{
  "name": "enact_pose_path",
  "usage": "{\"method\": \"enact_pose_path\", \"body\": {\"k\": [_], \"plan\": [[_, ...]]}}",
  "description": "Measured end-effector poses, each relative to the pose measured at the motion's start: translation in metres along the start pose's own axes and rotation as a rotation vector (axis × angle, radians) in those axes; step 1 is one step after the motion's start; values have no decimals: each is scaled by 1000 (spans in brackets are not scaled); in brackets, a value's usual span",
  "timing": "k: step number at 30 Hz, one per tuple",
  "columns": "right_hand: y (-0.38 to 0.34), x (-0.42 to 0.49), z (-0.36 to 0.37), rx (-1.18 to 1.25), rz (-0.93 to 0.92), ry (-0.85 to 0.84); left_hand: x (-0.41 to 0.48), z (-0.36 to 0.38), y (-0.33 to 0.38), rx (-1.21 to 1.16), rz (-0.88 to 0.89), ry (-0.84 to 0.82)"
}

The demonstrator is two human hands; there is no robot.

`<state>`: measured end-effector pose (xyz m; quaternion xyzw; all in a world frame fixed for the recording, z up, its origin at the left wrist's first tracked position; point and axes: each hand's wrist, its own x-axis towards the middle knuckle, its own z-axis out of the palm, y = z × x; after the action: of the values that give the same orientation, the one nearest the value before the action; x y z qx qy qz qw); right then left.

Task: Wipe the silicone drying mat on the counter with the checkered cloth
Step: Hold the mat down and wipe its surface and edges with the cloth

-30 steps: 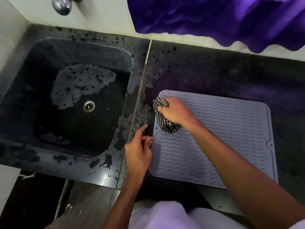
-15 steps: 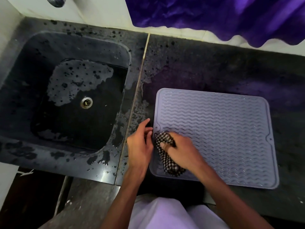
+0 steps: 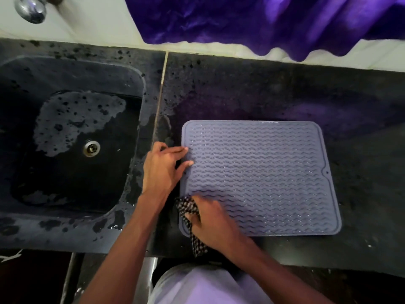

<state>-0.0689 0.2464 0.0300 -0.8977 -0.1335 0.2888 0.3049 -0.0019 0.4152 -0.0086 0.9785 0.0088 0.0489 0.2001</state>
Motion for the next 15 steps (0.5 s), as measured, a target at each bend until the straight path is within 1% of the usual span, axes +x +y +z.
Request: {"method": "enact_pose_path", "body": {"k": [3,5,7,9,11,13,15], "plan": [[10,-11,-6,25,-31,-90,-10,0,6,93,-21,-9],[23,-16,-21,92,-3,-135,-18,3,17,144,-41,-7],[42,-22,-41,200,42,-121,-26,13,34,147,-96,-17],[65,-31,-62,291,99,-25,-35,27,53,91,-186,-45],[91,-41,-81,408,194,123,-42,40,70,67,-250,-77],[116,-50,-96,536,303,278,-46,49,77,98,-256,-86],[137,-60,-107,660,400,388,-48,56,75,150,-224,-75]]}}
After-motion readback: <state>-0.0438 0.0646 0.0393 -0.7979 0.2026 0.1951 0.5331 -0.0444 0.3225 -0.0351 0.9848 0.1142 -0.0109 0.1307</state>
